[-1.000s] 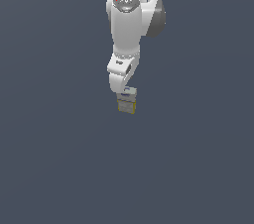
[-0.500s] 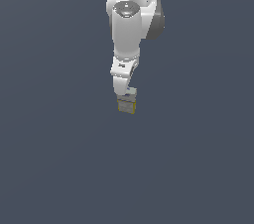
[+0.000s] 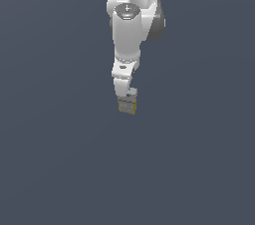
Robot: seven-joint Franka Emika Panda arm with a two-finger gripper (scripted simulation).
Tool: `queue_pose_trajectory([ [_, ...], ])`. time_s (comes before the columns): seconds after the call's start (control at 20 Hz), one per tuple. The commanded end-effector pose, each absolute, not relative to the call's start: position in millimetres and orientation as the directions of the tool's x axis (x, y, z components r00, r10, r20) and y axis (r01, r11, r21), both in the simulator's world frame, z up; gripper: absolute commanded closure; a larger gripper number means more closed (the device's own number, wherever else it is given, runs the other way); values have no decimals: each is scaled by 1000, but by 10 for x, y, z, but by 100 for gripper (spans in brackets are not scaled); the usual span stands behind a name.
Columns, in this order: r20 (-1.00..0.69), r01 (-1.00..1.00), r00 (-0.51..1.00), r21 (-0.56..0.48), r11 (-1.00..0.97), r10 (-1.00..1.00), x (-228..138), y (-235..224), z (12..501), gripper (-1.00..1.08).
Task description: Pick up the object and move it to a goal position.
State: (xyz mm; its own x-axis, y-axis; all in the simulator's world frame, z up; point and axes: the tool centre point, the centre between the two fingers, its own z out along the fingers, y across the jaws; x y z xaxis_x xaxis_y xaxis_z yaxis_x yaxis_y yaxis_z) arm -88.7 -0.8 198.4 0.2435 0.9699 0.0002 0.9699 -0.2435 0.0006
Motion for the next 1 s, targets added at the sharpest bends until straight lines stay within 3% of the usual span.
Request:
queue_pose_trajectory([
  [0.0,0,970,243,0,-243,970,-891,-8,1922,-92],
  [0.65,0,971,240,0,-240,971,-892,-9,1520,-92],
  [0.7,0,971,240,0,-240,971,-892,-9,1520,108],
  [0.95,0,971,240,0,-240,971,-892,-9,1520,108],
])
